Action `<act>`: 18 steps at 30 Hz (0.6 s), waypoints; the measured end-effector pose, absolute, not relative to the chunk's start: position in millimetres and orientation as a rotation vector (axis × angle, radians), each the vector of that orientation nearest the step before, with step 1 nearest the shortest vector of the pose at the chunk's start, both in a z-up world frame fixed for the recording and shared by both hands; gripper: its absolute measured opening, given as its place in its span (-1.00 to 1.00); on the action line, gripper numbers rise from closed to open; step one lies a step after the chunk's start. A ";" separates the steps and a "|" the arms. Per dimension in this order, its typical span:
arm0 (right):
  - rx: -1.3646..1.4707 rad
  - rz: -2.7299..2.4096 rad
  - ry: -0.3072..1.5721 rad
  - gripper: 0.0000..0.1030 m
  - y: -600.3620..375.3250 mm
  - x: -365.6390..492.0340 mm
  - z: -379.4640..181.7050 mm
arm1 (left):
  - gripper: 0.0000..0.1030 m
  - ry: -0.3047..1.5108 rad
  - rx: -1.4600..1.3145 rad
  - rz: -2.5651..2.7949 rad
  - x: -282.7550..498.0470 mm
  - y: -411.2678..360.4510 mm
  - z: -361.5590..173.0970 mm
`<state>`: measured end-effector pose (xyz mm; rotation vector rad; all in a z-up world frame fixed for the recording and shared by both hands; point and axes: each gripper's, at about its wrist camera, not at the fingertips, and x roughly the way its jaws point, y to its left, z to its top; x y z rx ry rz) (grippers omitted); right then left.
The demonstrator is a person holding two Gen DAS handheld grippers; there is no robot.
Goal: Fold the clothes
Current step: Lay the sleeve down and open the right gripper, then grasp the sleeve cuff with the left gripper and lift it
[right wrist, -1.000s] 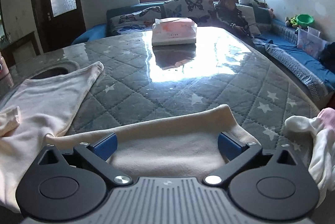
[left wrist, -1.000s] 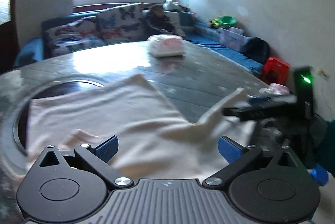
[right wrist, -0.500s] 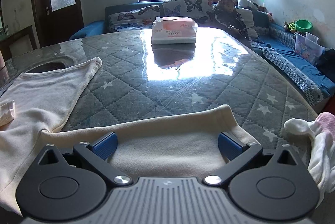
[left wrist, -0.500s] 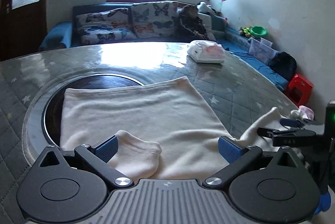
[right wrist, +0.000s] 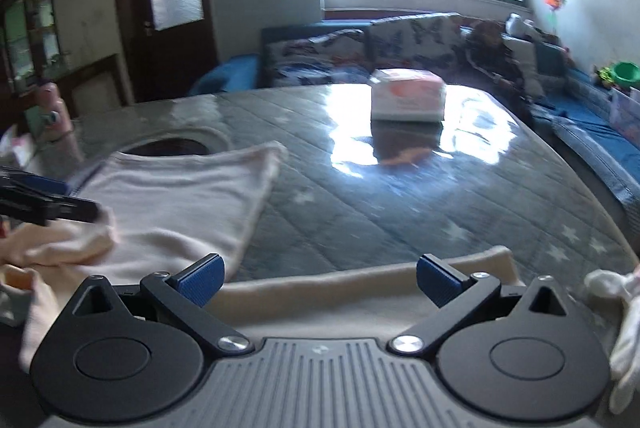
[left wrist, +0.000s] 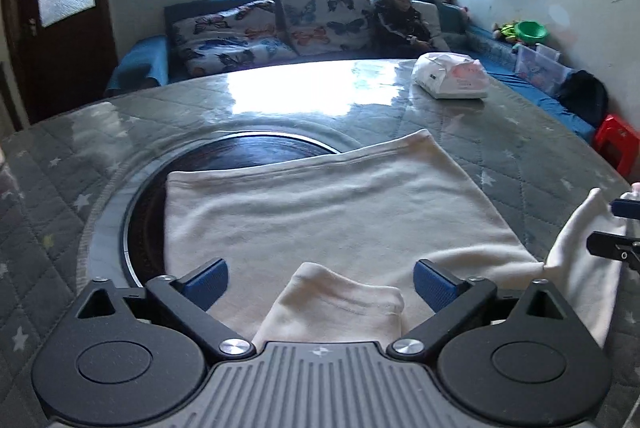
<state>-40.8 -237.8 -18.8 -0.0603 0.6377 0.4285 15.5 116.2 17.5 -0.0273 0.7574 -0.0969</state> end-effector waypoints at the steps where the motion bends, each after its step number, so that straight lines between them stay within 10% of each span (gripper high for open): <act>1: -0.059 0.449 0.635 1.00 -232.6 -41.9 -16.4 | 0.63 0.763 -0.033 -0.103 17.0 118.5 16.8; 18: -0.189 0.709 0.645 1.00 -134.6 -51.7 -12.7 | -0.78 0.789 -0.063 -0.186 24.0 133.0 -3.2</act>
